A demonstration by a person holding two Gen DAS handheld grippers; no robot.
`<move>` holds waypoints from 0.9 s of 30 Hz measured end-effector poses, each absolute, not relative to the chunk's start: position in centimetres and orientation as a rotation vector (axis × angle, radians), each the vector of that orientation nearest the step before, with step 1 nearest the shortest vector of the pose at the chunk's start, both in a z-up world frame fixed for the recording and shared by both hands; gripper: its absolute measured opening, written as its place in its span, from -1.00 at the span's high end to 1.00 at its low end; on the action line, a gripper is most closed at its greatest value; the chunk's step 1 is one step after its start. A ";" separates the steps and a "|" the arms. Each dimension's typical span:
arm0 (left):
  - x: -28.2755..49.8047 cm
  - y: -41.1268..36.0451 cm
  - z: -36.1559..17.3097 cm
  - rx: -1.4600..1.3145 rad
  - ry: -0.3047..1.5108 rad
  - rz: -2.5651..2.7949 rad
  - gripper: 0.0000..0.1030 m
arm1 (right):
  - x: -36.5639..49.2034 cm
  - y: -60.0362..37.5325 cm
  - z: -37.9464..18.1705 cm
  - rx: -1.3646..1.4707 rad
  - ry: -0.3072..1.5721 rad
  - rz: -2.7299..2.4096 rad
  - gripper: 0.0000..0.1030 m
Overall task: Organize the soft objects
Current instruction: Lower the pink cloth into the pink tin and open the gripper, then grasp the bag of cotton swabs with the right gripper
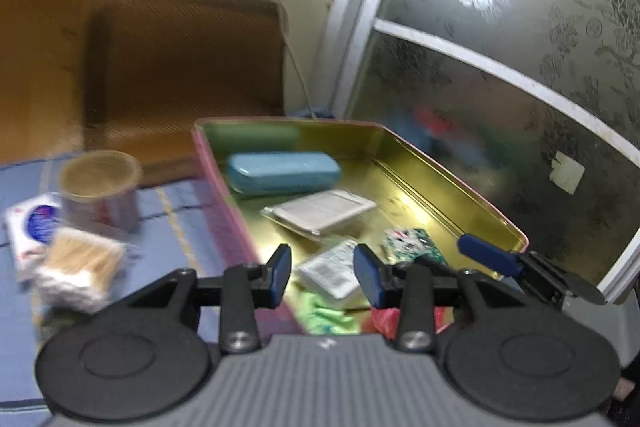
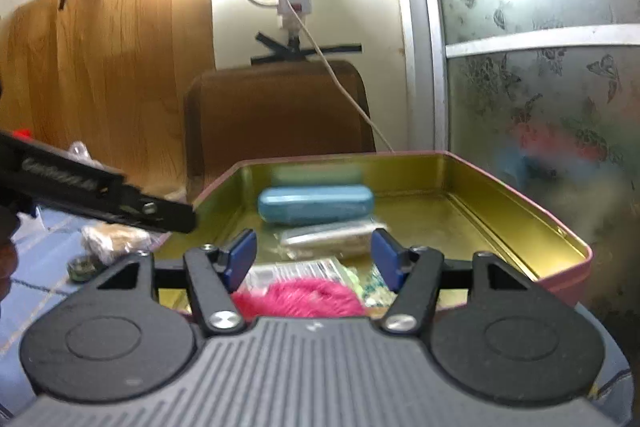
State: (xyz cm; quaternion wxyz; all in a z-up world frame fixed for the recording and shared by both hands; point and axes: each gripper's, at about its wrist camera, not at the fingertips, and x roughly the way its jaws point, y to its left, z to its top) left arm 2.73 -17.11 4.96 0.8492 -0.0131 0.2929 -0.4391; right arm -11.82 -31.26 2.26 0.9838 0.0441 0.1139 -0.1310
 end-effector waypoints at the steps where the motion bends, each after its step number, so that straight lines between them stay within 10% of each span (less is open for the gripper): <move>1: 2.7 -15.9 5.0 -0.035 0.610 -0.910 0.27 | -11.9 -31.0 2.4 0.091 0.213 -0.249 -0.27; 16: 7.6 2.4 -1.8 -0.107 0.683 -0.316 0.27 | -5.8 -19.5 1.8 0.030 0.348 0.186 -0.04; 23: 7.8 3.4 -2.4 -0.118 0.614 -0.222 0.23 | 2.5 -18.2 0.6 0.214 0.473 0.124 -0.75; 27: 7.6 3.9 -2.4 -0.148 0.603 -0.231 0.23 | 6.4 -19.0 -0.6 0.390 0.551 0.051 -0.81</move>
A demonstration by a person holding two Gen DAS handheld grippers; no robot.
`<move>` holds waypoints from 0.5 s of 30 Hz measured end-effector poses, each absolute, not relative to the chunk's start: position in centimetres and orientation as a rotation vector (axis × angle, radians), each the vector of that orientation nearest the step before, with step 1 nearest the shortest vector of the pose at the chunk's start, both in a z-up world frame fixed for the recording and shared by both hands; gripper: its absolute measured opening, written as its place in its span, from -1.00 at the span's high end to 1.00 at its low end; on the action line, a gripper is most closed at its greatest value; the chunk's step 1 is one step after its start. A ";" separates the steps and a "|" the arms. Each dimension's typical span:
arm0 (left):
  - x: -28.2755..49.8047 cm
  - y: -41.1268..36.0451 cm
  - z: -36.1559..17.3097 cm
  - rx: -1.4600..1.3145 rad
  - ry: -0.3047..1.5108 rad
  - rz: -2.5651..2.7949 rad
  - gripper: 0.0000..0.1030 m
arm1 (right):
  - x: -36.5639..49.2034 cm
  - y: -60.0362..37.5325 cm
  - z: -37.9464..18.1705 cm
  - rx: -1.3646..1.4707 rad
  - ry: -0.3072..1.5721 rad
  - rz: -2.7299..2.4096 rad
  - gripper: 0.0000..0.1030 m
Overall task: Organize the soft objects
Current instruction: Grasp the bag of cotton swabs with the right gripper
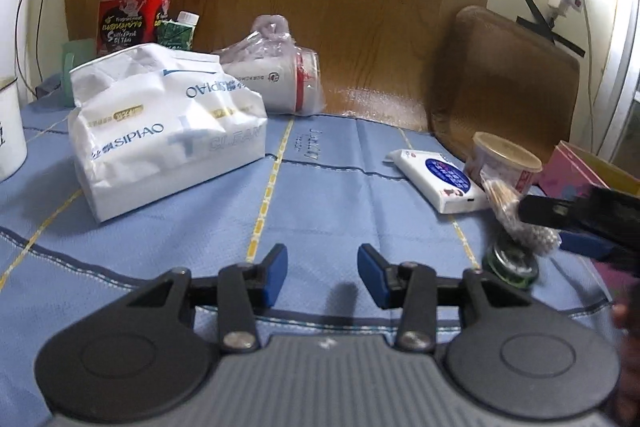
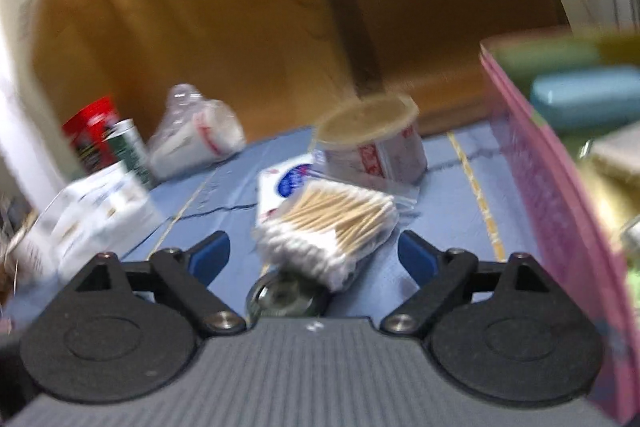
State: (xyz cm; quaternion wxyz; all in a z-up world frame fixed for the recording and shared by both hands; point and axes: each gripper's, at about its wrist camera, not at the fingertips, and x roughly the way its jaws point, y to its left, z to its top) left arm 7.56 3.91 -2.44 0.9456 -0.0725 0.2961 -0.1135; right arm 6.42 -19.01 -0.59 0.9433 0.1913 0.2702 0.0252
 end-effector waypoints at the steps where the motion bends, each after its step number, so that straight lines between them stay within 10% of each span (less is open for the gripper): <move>1: 7.5 4.1 -2.5 -0.158 0.603 -0.235 0.23 | 7.0 -19.2 -1.0 0.422 0.572 0.037 -0.81; 5: 7.0 4.8 -2.7 -0.191 0.588 -0.252 0.23 | 7.2 -19.2 -1.1 0.422 0.562 0.083 -0.20; 15: 7.1 7.3 -2.9 -0.372 0.623 -0.369 0.18 | -3.1 -12.6 -0.7 0.021 0.576 0.463 -0.17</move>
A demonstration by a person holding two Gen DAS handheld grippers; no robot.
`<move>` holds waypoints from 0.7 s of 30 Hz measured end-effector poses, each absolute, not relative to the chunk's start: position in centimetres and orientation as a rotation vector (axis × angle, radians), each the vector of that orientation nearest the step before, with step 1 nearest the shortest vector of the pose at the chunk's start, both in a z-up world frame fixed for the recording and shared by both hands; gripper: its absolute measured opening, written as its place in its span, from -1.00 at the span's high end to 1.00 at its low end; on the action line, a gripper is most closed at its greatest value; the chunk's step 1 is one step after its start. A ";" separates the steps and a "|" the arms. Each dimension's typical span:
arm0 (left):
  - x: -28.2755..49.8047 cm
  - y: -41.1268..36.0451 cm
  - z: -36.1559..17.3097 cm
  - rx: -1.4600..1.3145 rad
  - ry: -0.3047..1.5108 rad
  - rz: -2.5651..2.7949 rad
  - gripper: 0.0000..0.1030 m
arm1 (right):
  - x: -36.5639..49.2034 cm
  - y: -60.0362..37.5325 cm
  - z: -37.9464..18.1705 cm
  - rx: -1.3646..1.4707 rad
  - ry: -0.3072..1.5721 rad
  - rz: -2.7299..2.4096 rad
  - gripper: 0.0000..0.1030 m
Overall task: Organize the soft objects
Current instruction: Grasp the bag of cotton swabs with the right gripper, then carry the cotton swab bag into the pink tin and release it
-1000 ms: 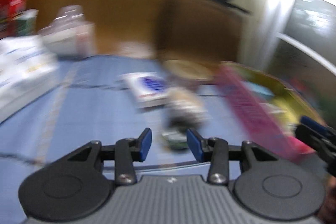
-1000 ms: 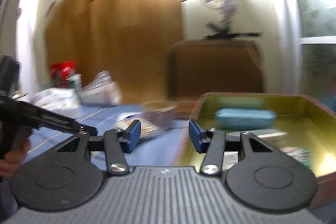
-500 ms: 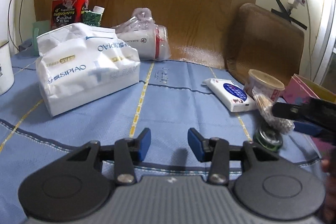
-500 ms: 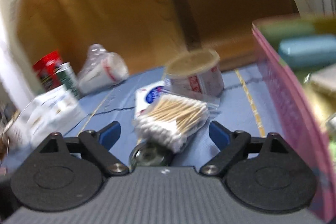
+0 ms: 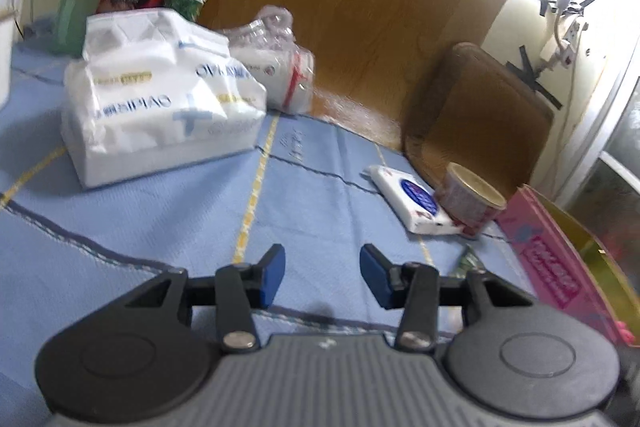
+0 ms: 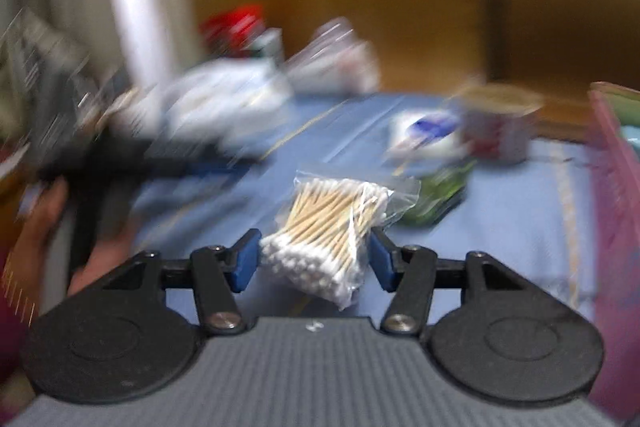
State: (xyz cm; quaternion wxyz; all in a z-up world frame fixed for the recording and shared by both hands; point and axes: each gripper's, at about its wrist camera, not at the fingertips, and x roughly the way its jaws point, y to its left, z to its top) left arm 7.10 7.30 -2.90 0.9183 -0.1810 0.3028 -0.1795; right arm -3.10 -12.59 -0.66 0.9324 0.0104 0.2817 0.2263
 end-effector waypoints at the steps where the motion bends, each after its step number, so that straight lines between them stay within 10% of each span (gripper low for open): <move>1: 6.9 7.2 -2.9 -0.376 0.637 -0.389 0.18 | -4.1 -12.0 -1.2 -0.018 0.590 0.497 -0.19; 10: 3.2 4.7 -1.9 -0.305 0.804 -0.495 0.18 | -7.4 -12.2 -2.1 -0.018 0.551 0.474 -0.59; 14: 1.4 3.7 -2.2 -0.322 0.839 -0.550 0.17 | -7.8 -12.5 -2.0 -0.027 0.531 0.480 -0.10; 21: 0.3 0.2 0.6 -0.284 0.787 -0.631 0.42 | -8.0 -13.1 -0.9 -0.018 0.453 0.415 0.01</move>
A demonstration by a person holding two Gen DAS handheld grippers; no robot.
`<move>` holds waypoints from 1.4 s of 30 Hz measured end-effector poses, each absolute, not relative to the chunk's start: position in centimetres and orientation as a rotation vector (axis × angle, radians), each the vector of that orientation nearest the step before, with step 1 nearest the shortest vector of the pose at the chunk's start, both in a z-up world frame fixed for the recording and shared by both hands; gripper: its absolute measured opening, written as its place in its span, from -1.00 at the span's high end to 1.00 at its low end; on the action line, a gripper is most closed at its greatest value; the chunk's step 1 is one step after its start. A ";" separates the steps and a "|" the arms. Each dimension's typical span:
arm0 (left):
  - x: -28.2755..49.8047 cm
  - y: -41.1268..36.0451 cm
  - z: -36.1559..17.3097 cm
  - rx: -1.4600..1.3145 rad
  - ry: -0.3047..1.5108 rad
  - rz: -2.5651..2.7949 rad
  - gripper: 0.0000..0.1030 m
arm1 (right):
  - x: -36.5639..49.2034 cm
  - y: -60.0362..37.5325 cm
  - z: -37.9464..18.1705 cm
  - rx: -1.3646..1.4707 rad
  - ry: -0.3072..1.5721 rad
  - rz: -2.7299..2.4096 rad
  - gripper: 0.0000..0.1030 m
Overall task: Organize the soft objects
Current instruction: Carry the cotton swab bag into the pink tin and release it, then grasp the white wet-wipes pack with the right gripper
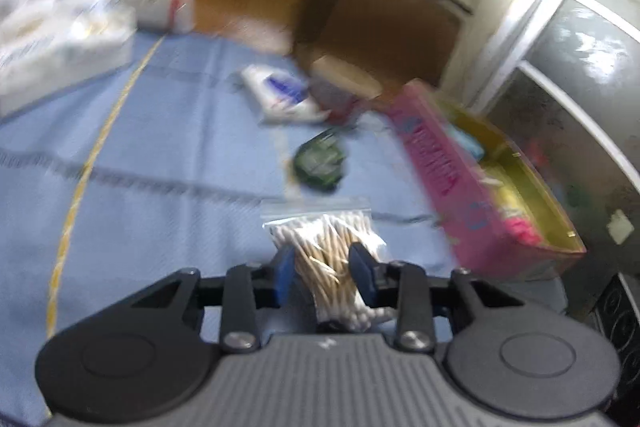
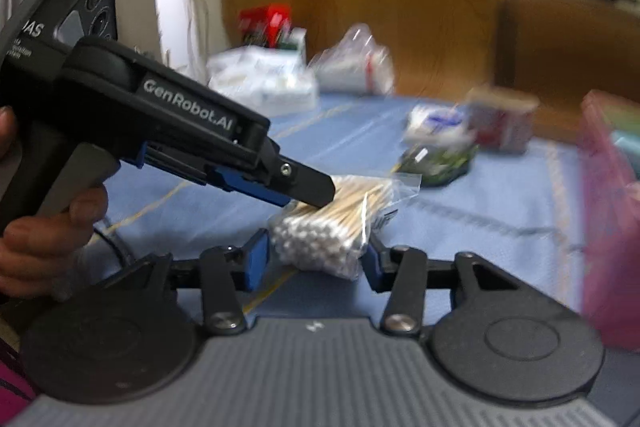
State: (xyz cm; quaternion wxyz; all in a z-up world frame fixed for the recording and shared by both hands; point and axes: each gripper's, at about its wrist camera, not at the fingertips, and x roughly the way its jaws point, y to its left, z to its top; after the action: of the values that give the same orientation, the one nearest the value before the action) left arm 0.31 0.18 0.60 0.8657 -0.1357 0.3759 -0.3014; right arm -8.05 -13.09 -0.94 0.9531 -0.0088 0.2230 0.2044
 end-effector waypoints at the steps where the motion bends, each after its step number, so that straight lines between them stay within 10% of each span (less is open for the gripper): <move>1: 0.3 -0.5 1.6 -0.274 0.765 -0.656 0.42 | -8.4 -13.8 -0.3 -0.013 0.417 0.396 0.01; 20: 2.0 -23.8 5.3 -0.024 0.710 -0.933 0.32 | -8.2 -33.8 2.4 0.021 0.368 -0.257 -0.18; 30: 2.5 -19.6 4.7 -0.016 0.658 -0.859 0.28 | -10.3 -35.6 1.9 0.177 0.256 -0.281 -0.31; 42: 6.4 -2.5 0.5 -0.175 0.663 -0.513 0.22 | -8.0 -27.5 5.2 0.167 0.219 0.065 0.01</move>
State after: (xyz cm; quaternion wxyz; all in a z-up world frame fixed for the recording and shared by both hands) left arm 6.37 -2.55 0.53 0.9097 -0.0849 0.3216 -0.2487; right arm -8.04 -27.54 5.18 0.9900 0.0832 0.1090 0.0325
